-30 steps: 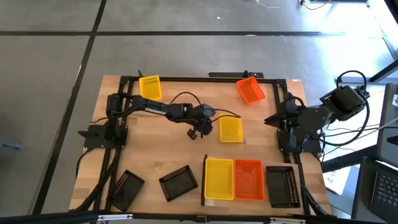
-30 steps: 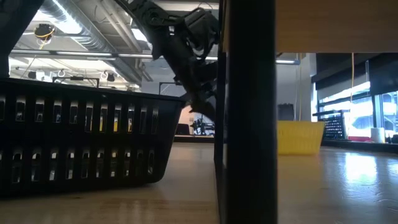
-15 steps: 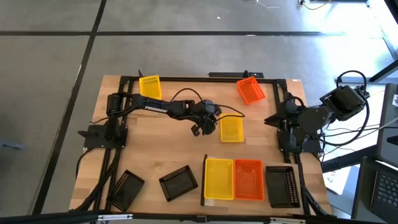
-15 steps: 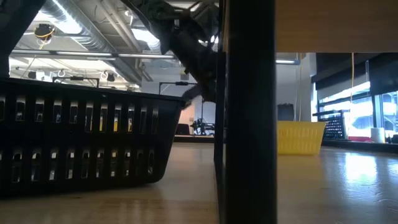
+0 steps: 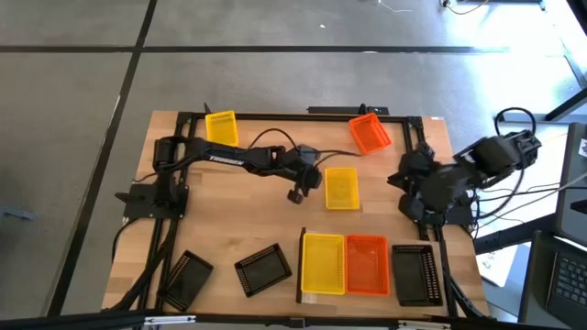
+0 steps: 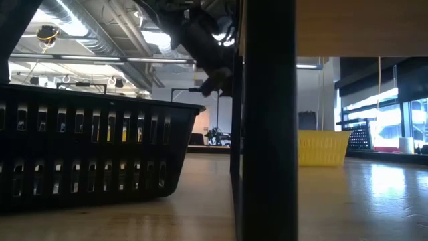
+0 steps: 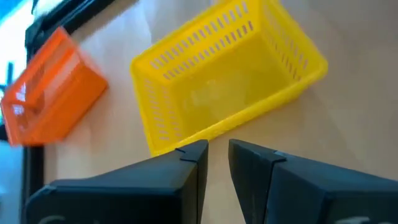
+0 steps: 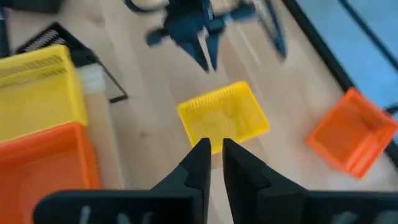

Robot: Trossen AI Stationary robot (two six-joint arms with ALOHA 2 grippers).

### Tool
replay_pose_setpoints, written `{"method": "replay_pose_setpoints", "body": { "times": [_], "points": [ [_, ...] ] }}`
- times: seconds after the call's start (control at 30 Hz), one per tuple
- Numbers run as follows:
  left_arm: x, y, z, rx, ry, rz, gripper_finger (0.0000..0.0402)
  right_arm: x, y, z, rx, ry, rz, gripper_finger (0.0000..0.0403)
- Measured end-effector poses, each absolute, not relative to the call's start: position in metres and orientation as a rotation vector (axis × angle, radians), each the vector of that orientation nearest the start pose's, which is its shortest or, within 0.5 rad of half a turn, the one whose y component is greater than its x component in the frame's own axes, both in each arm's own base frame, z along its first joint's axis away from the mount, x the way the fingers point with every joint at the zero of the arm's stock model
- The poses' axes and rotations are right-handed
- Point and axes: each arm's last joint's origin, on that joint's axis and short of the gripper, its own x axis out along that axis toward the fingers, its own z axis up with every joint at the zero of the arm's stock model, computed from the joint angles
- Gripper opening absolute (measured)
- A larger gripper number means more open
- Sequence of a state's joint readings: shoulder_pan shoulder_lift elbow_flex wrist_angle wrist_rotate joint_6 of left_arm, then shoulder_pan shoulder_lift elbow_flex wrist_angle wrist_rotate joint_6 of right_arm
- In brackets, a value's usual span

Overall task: Stack baskets on shelf by color
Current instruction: Stack the bottom yellow bin on top of the yellow bin

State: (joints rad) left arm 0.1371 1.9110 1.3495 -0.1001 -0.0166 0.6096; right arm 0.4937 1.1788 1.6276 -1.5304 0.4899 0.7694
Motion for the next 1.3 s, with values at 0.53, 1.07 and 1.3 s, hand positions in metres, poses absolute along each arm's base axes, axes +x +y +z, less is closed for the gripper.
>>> {"method": "replay_pose_setpoints", "body": {
  "times": [0.53, 1.07, 1.3],
  "points": [
    [0.385, 0.052, 0.284, 0.3, 0.58, 0.104, 0.0057, 0.174, 0.024, 0.333, 0.464, 1.098, -0.691, 0.0039],
    [0.369, 0.046, 0.309, 0.251, 0.538, 0.135, 0.0057, 0.2, -0.029, 0.268, 0.841, 1.044, -0.669, 0.0072],
    [0.369, 0.043, 0.309, 0.253, 0.541, 0.125, 0.0057, 0.2, -0.044, 0.233, 0.942, 0.975, -0.719, 0.009]
  ]
}}
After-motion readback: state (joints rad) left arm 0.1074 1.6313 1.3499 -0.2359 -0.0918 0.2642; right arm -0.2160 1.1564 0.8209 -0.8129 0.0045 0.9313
